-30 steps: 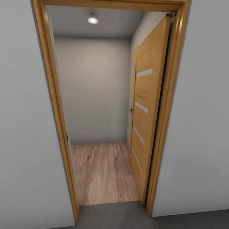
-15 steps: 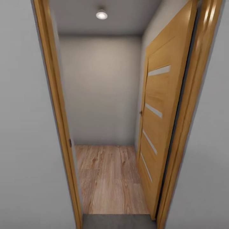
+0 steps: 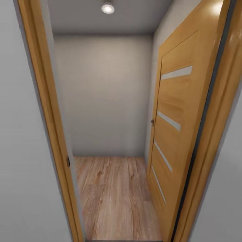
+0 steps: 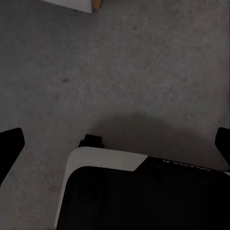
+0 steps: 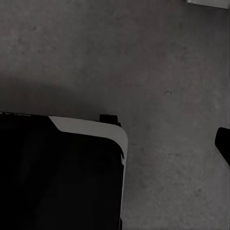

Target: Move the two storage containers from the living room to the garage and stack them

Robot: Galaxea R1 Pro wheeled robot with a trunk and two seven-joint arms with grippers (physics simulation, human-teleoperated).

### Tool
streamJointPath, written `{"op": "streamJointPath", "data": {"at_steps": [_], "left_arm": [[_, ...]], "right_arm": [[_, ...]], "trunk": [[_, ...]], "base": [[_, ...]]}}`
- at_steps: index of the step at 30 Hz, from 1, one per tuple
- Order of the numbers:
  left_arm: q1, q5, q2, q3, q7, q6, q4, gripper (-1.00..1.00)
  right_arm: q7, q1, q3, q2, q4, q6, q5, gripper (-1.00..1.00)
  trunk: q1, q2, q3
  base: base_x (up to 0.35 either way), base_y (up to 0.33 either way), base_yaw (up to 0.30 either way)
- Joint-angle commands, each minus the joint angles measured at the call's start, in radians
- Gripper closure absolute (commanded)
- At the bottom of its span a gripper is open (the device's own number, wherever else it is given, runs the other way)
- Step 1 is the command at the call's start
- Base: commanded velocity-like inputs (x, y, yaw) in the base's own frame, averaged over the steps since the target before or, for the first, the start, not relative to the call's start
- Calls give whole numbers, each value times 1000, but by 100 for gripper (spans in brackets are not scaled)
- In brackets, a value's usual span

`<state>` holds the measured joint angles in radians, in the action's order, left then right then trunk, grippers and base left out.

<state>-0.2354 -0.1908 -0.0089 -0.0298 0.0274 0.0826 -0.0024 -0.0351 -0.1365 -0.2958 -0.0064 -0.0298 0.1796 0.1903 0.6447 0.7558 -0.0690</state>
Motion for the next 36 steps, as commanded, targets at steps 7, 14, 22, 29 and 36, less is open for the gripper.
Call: {"op": "streamJointPath", "data": {"at_steps": [7,14,22,29,36], "left_arm": [[-1,-4,0,-2,2,4,1,-100],[-1,-4,-1,-2,2,5,1,-100],[-1,-4,-2,-2,2,5,1,-100],[-1,-4,-2,-2,2,10,1,-100],[-1,-5,-5,-2,2,14,1,-100]], "right_arm": [[-2,-1,-8,1,-4,7,10,-100],[-2,-1,-8,2,-4,6,11,-100],[-2,-1,-8,3,-4,6,11,-100],[-1,-1,-8,3,-4,6,11,-100],[0,-1,-8,2,-4,6,11,-100]], "trunk": [[1,1,-2],[1,1,-2],[1,1,-2],[1,1,-2],[1,1,-2]], "base": [[321,0,0],[321,0,0],[321,0,0],[253,-30,0],[29,-12,0]]}}
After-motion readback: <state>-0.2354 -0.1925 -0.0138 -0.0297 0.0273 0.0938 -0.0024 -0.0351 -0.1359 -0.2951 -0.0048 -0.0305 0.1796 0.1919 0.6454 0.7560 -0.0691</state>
